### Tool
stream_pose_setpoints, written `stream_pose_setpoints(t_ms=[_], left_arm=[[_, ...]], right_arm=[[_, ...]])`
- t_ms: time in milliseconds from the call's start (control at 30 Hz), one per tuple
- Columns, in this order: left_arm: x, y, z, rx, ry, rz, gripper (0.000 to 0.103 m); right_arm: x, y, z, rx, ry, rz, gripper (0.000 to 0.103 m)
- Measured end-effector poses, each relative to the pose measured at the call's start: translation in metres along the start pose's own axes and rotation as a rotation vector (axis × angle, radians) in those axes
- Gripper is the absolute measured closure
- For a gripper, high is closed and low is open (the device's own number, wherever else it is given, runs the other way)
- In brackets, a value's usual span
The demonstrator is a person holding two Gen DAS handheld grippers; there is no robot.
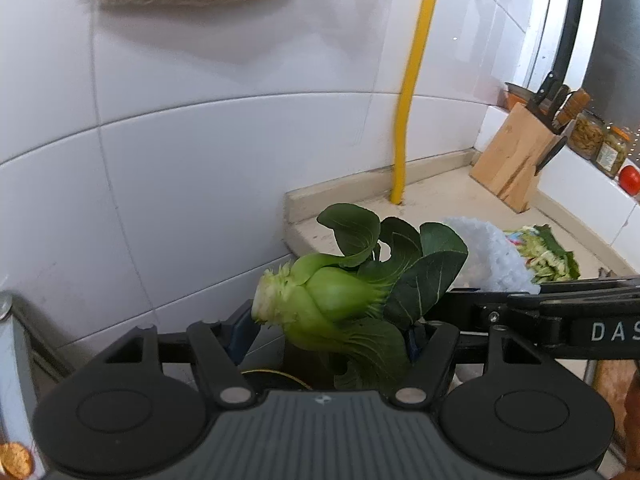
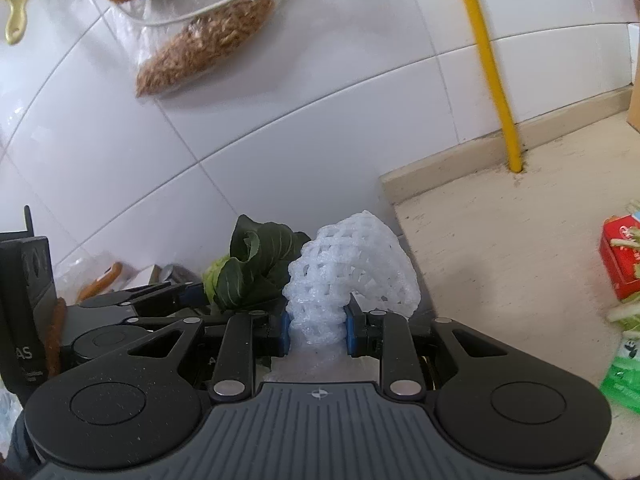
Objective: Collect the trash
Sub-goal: 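Carry the bok choy and foam net down over the black trash bin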
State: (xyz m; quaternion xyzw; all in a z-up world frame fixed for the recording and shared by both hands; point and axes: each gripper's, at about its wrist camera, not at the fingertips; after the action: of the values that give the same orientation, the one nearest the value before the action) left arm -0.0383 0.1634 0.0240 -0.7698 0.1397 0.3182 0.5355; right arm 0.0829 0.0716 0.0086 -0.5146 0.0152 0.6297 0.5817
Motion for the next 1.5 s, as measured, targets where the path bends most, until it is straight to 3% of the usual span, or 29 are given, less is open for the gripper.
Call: stream_pose_setpoints(t_ms=[700,1267,1500], left_arm=[[0.022,0.044,0.056,-0.029,-0.08,0.087,0.04],[0.033,0.053,0.074,-0.025,-0.089,0.118,0.04],[0.047,0.057,0.077,-0.027,-0.123,0.19,0.04]], right_arm=[[0.056,0.03,0.017,0.034,0.043,0.092,0.072],[0.092,0.044,0.018,0.078,0.09,0.166,0.072],[0.104,0.049,0.018,0.09,0.107,0.194,0.071]])
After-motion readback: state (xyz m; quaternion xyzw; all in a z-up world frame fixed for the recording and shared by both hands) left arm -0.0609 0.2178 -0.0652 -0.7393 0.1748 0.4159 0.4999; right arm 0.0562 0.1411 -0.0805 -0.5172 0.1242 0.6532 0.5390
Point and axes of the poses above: each gripper's, at about its wrist camera, not at the fingertips, and x roughly the way its jaws point, z to its left, y to its underside, and after that the axes turned 4 degrees about -x, right-handed
